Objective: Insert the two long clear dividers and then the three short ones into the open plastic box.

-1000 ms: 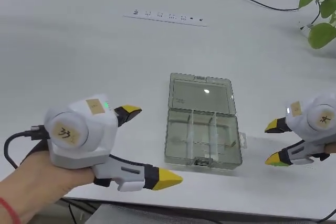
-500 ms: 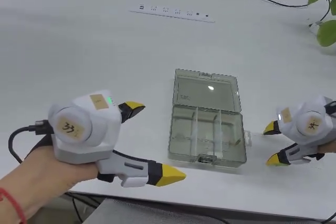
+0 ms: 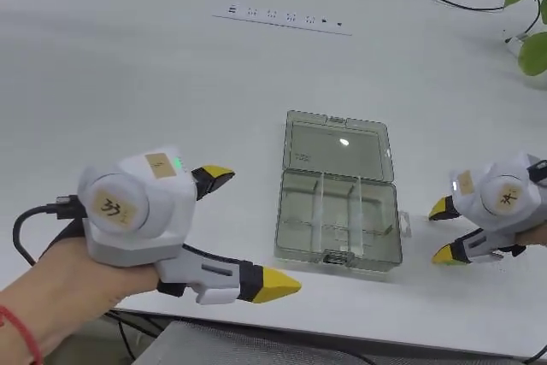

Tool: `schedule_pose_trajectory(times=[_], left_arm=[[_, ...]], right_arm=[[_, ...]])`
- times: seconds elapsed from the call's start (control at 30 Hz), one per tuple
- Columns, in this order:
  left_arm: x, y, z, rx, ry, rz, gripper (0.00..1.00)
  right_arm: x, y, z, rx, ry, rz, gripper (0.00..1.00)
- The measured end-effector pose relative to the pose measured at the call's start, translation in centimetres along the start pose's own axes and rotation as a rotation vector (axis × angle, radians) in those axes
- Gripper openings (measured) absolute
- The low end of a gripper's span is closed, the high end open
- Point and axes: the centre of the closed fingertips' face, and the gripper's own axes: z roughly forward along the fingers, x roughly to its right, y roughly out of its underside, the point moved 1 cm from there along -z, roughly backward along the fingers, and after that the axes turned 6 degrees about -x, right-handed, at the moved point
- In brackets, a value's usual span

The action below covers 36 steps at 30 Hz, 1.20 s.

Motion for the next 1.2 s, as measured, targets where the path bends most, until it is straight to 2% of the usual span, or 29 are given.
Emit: schedule_pose_trajectory(times=[0.47,0.7,1.0,1.2], left_arm=[[0.3,0.2,-0.3,-0.011,0.000,0.003,1.00],[-0.1,0.2,-0.5,-0.013,-0.001,0.012,1.00],[-0.2,-0.5,-0.3,-0.006,0.005,0.019,1.00],[-0.5,-1.4,-0.4,0.026,0.009,-0.018,0.99]], right_arm=[[0.0,-0.1,-0.1,0.013,0.007,0.026,0.33],[-0.1,-0.1,-0.5,0.036,0.027,0.054,0.33],[-0.1,-0.1,-2.4,0.085,0.082,0.115,0.33],[-0.4,-1.1,-4.7,0.131,0.136,0.141,0.33]])
